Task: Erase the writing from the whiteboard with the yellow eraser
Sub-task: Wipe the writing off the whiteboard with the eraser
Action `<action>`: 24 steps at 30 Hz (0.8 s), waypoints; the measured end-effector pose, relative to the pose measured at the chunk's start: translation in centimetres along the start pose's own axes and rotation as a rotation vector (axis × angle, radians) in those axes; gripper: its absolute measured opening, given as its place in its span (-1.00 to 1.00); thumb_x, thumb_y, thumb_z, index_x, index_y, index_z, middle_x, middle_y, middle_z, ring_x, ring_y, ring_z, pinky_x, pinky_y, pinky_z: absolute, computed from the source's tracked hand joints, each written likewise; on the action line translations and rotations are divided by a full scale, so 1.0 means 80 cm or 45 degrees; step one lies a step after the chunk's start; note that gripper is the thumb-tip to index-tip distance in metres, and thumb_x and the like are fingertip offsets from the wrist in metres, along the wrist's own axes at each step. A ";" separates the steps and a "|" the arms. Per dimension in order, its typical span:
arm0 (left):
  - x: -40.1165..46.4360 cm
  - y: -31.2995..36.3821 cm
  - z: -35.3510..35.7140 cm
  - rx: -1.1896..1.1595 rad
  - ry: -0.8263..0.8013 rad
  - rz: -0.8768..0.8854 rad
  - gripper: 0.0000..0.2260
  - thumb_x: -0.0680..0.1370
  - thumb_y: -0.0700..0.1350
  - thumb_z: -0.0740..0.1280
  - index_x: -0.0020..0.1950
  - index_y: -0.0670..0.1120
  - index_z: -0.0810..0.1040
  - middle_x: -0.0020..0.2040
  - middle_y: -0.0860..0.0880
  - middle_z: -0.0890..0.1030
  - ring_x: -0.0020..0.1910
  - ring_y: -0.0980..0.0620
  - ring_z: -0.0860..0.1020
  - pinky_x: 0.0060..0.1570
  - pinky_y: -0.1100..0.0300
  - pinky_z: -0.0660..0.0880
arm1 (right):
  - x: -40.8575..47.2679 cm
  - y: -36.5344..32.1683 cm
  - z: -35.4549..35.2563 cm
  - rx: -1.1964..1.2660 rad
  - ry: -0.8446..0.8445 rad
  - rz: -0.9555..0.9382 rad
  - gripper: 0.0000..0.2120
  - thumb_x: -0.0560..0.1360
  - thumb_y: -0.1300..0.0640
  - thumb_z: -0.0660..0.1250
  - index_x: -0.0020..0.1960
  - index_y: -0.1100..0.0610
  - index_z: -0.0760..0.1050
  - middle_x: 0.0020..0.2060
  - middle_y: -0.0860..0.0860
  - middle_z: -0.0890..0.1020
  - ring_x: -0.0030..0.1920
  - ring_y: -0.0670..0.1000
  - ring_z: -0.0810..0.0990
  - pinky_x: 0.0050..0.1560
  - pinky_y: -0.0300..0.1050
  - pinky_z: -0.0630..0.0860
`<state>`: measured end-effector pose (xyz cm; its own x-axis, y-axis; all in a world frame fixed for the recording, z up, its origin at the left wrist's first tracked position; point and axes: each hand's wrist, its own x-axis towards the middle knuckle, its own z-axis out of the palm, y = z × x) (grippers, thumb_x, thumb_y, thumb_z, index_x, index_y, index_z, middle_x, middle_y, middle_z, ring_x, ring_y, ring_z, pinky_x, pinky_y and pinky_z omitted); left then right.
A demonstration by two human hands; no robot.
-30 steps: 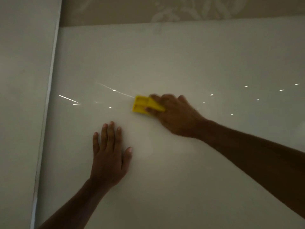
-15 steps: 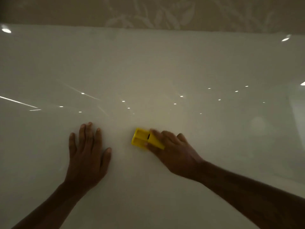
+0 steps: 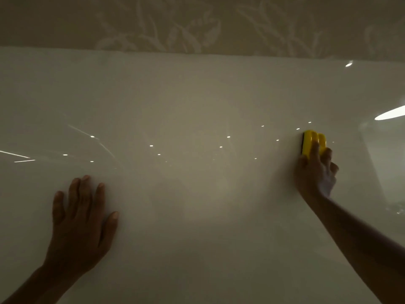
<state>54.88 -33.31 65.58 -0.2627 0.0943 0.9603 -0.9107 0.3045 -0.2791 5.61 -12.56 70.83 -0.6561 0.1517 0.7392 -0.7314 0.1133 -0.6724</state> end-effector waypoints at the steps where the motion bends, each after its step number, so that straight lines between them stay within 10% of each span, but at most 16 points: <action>1: 0.000 0.000 0.000 0.007 0.002 0.001 -0.35 0.62 0.14 0.08 0.59 -0.25 0.28 0.64 -0.33 0.15 0.66 -0.33 0.07 0.58 -0.38 -0.01 | 0.010 -0.014 0.002 0.019 0.002 0.052 -0.40 0.62 0.04 0.15 0.61 -0.11 0.02 0.57 0.15 0.17 0.35 0.39 0.33 0.30 0.28 0.36; 7: 0.002 0.004 -0.006 -0.009 -0.017 -0.024 -0.36 0.63 0.14 0.07 0.58 -0.25 0.30 0.63 -0.33 0.17 0.66 -0.31 0.08 0.60 -0.33 -0.01 | 0.043 -0.170 0.022 0.100 -0.065 -0.131 -0.41 0.63 0.10 0.14 0.62 -0.11 0.08 0.62 0.14 0.09 0.45 0.30 0.27 0.35 0.21 0.31; 15: -0.002 0.011 -0.023 -0.102 -0.030 -0.086 -0.37 0.64 0.11 0.07 0.58 -0.28 0.28 0.63 -0.32 0.20 0.63 -0.34 0.16 0.58 -0.29 0.05 | -0.087 -0.381 0.037 0.010 -0.288 -1.338 -0.41 0.63 0.08 0.11 0.61 -0.21 0.06 0.63 0.08 0.06 0.40 0.26 0.32 0.29 0.25 0.32; 20: -0.022 0.005 -0.033 -0.147 -0.026 -0.145 -0.37 0.64 0.06 0.09 0.58 -0.34 0.25 0.61 -0.37 0.21 0.60 -0.40 0.19 0.55 -0.31 0.11 | -0.203 -0.325 0.043 0.009 -0.432 -1.983 -0.46 0.64 -0.03 0.15 0.59 -0.21 0.13 0.62 0.08 0.11 0.43 0.21 0.32 0.20 0.17 0.36; 24: -0.041 -0.006 -0.037 -0.139 -0.052 -0.147 -0.38 0.65 0.05 0.09 0.57 -0.35 0.25 0.60 -0.39 0.21 0.60 -0.41 0.19 0.56 -0.33 0.12 | -0.207 -0.233 0.036 0.006 -0.354 -2.051 -0.49 0.62 -0.04 0.15 0.56 -0.19 0.22 0.59 0.08 0.23 0.37 0.21 0.41 0.04 0.05 0.39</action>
<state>57.10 -30.92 62.56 -0.1733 0.0152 0.9847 -0.8960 0.4126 -0.1641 29.56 -20.00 71.24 0.7307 -0.2849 0.6204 -0.6543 -0.0330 0.7555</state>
